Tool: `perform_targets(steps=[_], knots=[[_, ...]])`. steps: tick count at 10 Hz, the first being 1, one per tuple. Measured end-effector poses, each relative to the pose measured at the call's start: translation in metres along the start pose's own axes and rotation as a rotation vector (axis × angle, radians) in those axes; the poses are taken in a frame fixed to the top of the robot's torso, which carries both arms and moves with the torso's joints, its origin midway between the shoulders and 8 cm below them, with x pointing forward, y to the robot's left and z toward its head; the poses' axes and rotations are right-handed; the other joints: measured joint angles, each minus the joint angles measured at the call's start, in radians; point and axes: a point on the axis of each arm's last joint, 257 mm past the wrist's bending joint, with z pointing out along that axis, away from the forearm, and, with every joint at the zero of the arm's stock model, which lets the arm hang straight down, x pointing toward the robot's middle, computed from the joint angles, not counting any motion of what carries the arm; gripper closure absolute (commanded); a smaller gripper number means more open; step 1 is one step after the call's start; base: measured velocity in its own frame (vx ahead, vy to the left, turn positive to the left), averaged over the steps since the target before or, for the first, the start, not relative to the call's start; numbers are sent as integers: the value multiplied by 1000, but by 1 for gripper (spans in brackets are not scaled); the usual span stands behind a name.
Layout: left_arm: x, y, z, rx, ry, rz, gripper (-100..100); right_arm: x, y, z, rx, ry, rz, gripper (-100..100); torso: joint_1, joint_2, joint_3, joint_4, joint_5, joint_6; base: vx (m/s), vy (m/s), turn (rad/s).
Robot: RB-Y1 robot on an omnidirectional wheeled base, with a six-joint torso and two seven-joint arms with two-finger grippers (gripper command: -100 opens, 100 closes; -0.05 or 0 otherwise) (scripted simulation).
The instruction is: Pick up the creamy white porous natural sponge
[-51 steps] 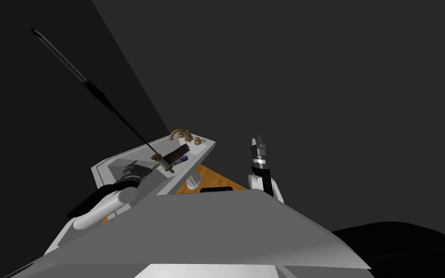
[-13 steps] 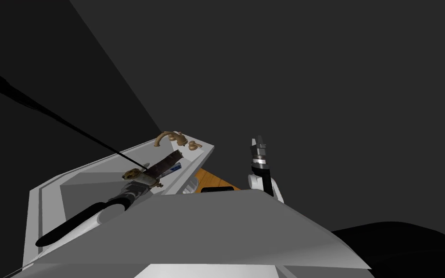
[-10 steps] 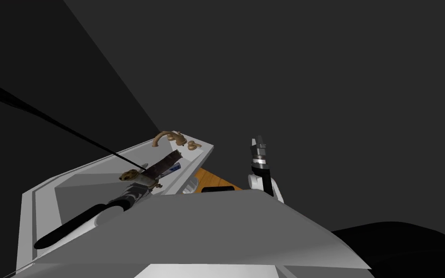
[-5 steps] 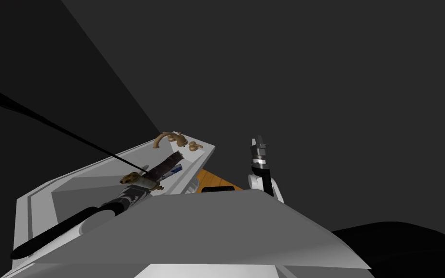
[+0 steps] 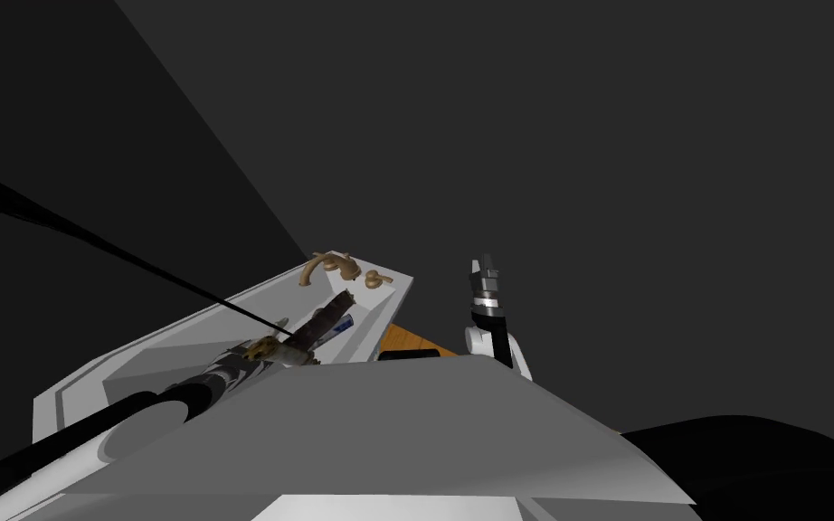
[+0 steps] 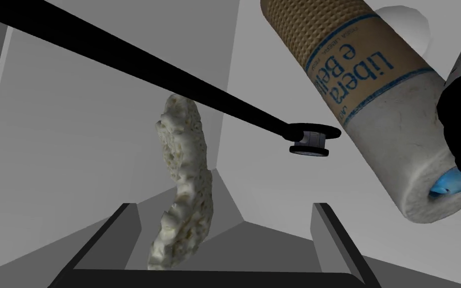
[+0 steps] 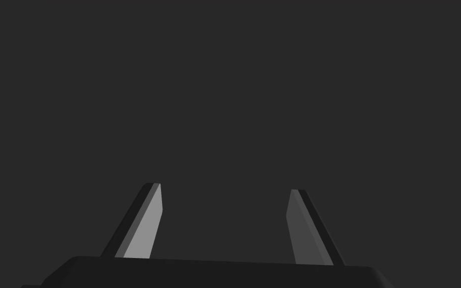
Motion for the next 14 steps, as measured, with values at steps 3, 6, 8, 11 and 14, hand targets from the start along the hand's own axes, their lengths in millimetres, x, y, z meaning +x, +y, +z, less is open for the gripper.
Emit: perform_targets(steps=[3, 6, 8, 11, 14], knots=[[-3, 0, -6, -16, -10, 1, -100, 0, 0, 0, 0, 0, 0, 0, -11, 4, 2, 1, -2, 0, -4, 31, -51], [-5, 0, -7, -21, -14, 0, -100, 0, 0, 0, 0, 0, 1, 0, -13, 4, 2, 1, -3, 0, -3, 3, -9], [-5, 0, -7, -21, -14, 0, -100, 0, 0, 0, 0, 0, 1, 0, -13, 4, 2, 1, -3, 0, 6, -6, 19], [-5, 0, -7, -21, -14, 0, -100, 0, 0, 0, 0, 0, 1, 0, -13, 4, 2, 1, -3, 0, -2, 3, -8], [-5, 0, -11, -29, -17, 10, -100, 0, 0, 0, 0, 0, 1, 0, -12, 5, 3, 1, -3, 0, -18, 19, -61]])
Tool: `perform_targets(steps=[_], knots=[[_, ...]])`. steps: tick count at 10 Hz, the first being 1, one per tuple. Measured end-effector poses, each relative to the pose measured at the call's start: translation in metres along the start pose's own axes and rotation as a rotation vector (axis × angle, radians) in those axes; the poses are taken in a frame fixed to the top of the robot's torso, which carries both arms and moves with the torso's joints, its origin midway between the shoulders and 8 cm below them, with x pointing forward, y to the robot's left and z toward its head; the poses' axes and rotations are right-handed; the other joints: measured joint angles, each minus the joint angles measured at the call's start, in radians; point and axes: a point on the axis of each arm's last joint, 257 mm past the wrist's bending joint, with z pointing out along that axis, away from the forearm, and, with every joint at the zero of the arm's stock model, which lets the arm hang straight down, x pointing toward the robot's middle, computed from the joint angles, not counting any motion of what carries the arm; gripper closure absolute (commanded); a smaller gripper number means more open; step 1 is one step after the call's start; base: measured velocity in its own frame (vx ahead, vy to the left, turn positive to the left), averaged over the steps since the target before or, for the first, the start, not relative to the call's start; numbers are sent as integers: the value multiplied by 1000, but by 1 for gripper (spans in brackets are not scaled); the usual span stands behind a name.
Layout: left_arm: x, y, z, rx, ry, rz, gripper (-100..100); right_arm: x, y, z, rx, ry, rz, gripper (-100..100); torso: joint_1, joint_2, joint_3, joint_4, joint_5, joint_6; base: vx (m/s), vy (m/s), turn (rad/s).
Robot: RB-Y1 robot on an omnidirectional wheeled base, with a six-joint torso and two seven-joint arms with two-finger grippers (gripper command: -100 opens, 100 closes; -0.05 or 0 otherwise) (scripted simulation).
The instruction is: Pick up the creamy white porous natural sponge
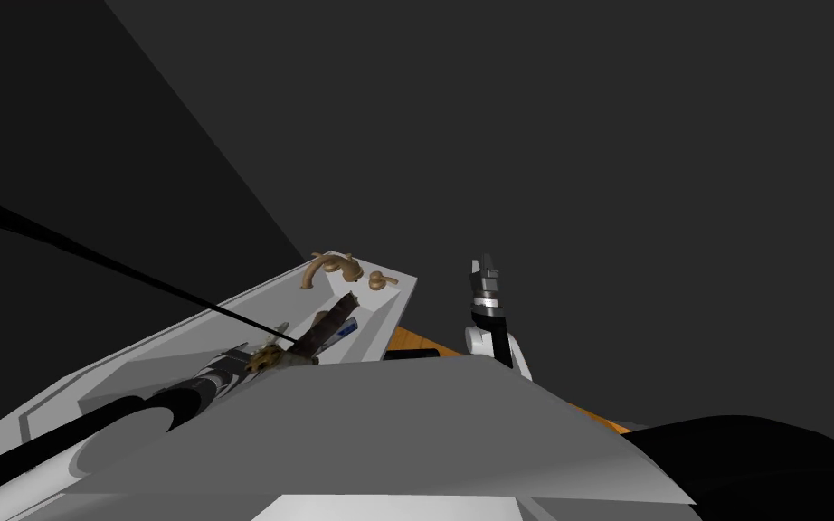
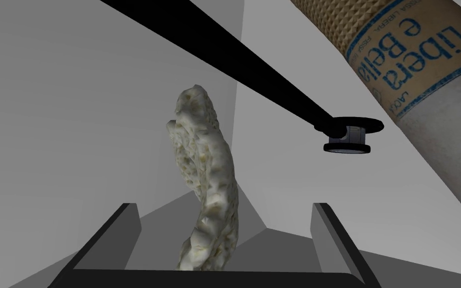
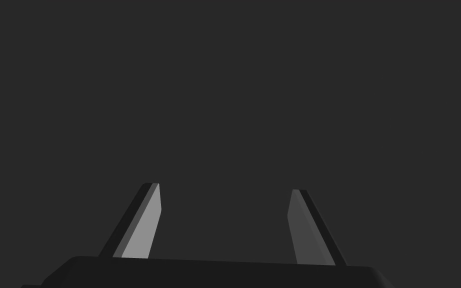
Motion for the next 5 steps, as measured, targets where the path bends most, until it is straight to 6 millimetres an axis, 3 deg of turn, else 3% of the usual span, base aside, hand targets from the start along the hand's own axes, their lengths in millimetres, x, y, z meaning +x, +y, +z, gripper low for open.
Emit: perform_targets(steps=[5], knots=[[-2, 3, -7, -27, -10, 20, -100, 0, 0, 0, 0, 0, 0, 0, -1, -1, 0, 0, 0, 0, -4, 4, -14]])
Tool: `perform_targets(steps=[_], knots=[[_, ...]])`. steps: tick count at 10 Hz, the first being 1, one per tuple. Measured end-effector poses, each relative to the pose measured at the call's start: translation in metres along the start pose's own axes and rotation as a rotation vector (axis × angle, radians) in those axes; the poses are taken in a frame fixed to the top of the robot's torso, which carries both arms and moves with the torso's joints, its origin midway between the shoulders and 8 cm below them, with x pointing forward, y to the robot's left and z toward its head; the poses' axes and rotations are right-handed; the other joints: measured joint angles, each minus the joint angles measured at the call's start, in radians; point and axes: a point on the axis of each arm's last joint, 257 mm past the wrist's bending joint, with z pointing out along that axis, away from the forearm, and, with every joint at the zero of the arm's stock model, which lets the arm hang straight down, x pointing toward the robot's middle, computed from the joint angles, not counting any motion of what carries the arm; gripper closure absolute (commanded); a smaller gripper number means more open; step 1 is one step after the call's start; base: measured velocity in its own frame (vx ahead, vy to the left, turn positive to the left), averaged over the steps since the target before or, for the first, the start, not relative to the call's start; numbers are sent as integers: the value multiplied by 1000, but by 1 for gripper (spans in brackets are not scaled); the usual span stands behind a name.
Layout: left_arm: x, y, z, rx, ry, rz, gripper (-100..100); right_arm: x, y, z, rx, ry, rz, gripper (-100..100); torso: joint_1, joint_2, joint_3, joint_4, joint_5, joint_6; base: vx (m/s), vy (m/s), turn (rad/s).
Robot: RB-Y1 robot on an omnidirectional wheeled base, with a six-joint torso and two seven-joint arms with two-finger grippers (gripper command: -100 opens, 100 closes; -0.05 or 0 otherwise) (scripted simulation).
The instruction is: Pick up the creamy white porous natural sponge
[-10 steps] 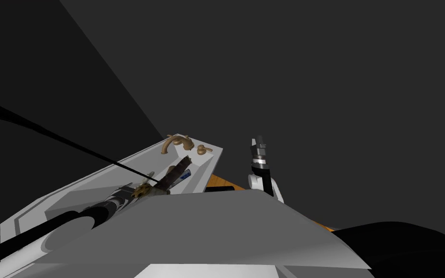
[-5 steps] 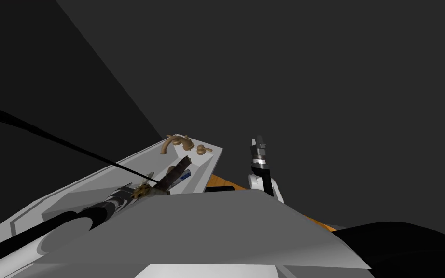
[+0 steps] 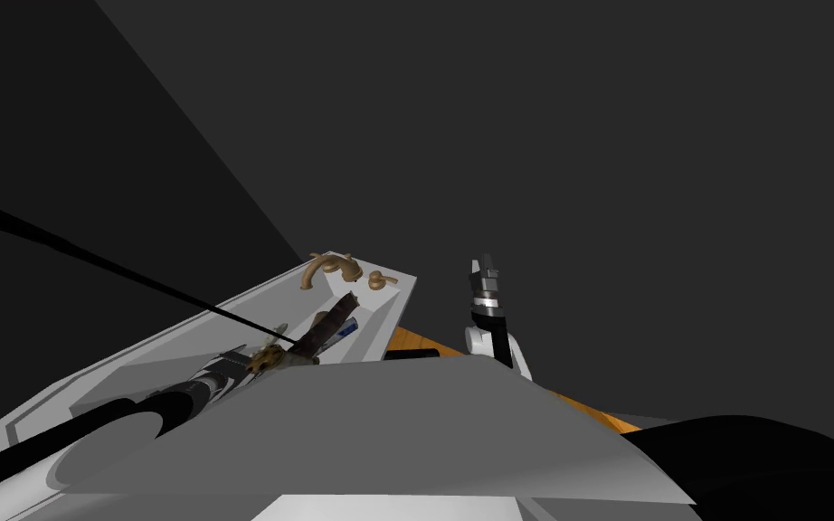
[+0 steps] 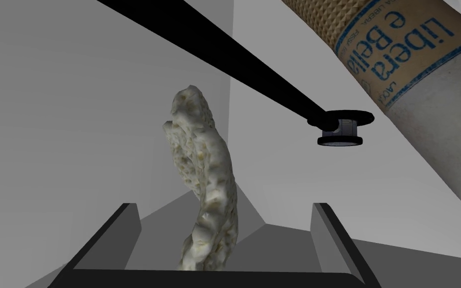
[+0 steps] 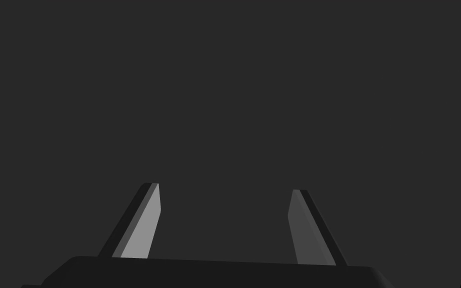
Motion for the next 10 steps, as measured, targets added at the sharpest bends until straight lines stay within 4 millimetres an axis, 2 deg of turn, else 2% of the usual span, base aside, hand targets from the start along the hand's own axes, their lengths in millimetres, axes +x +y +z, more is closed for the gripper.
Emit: perform_targets(steps=[10], knots=[[-2, 0, -4, -10, -8, 8, -100, 0, 0, 0, 0, 0, 0, 0, 1, 1, 1, 0, 0, 0, -5, 5, -16]])
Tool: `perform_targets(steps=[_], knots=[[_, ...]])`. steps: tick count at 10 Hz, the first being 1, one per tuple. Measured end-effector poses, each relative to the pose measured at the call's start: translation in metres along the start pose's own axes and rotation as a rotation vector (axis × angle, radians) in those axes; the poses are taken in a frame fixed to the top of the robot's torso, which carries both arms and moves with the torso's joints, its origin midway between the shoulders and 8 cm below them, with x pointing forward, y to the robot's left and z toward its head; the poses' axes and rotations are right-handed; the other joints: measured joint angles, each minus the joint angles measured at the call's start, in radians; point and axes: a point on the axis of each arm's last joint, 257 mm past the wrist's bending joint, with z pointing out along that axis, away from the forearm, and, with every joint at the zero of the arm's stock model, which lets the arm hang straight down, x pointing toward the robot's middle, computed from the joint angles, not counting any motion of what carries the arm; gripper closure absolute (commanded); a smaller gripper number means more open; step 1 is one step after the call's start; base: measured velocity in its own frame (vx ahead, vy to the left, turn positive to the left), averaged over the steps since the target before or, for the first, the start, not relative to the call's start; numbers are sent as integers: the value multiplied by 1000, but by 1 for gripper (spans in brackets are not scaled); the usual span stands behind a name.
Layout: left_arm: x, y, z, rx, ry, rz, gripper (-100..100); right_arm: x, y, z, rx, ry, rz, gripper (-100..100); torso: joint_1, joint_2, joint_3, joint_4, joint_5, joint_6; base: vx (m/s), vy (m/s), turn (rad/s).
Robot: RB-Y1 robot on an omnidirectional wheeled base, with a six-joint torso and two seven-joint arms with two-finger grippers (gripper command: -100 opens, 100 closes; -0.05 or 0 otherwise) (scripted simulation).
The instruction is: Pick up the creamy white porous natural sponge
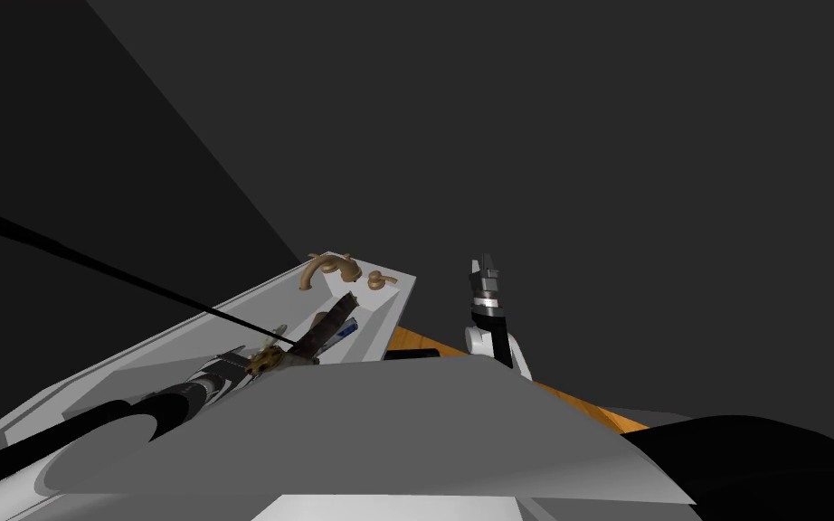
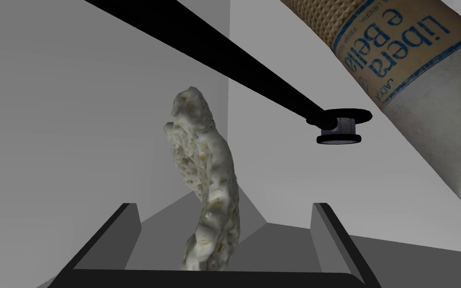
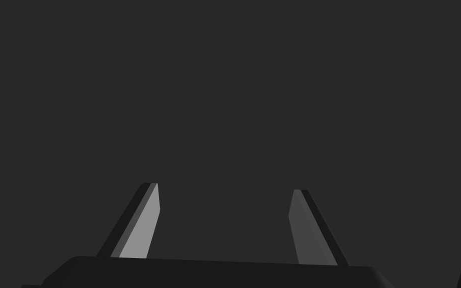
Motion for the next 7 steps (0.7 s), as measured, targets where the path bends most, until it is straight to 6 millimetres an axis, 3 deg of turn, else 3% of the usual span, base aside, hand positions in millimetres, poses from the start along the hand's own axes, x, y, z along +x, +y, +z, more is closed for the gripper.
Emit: perform_targets(steps=[7], knots=[[-1, 0, -1, -3, -2, 2, -100, 0, 0, 0, 0, 0, 0, 0, -1, -1, -1, 0, 0, 0, 1, -1, 3]])
